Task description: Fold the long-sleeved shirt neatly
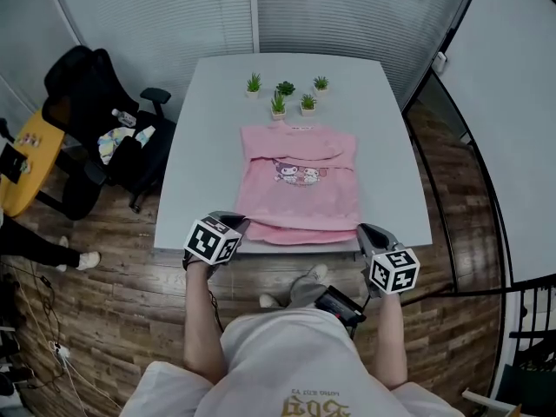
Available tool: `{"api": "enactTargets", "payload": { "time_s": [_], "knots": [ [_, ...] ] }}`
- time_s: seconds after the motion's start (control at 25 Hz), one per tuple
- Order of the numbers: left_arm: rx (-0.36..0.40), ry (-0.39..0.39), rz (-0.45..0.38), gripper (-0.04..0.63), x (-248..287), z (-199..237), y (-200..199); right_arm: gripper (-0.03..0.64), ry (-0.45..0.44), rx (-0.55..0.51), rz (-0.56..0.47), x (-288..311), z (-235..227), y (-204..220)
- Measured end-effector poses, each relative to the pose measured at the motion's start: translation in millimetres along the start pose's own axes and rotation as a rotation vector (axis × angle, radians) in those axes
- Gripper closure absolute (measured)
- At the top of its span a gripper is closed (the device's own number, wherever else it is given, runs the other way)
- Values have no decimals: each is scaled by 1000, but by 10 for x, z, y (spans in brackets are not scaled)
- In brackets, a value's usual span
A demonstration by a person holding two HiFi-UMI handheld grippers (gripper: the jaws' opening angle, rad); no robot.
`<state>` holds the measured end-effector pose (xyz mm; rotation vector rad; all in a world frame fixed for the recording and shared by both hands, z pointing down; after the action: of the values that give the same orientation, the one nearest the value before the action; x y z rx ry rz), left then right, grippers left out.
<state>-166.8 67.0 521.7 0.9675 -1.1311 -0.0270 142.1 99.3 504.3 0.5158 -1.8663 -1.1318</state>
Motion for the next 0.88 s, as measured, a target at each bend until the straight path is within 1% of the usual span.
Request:
{"api": "enactTargets", "payload": {
  "time_s": [0.24, 0.44, 0.56, 0.68, 0.88],
  "knots": [
    [23, 9, -12, 577, -161, -44, -56, 592, -9, -13, -14, -121, 77, -73],
    [16, 24, -27, 577, -235, -40, -57, 592, -6, -16, -23, -174, 141, -123],
    [24, 32, -37, 577, -254, -44, -82, 592, 5, -10, -50, -216, 152, -194],
    [7, 37, -65, 577, -293, -13, -135, 592, 8, -2, -84, -247, 170, -292],
    [9, 42, -67, 577, -233, 74, -263, 592, 21, 16, -109, -165, 81, -408]
  ]
}}
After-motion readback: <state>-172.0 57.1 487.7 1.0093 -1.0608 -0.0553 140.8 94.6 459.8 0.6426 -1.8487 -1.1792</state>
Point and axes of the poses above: the fingertips, and each gripper's own axes: x forward along the fingers, z to its left, y out of its underside, the point moved 3 cm from there along -x, backward along the fingers, and after that the axes turned 6 degrees about -y, right-handed, at the moved point
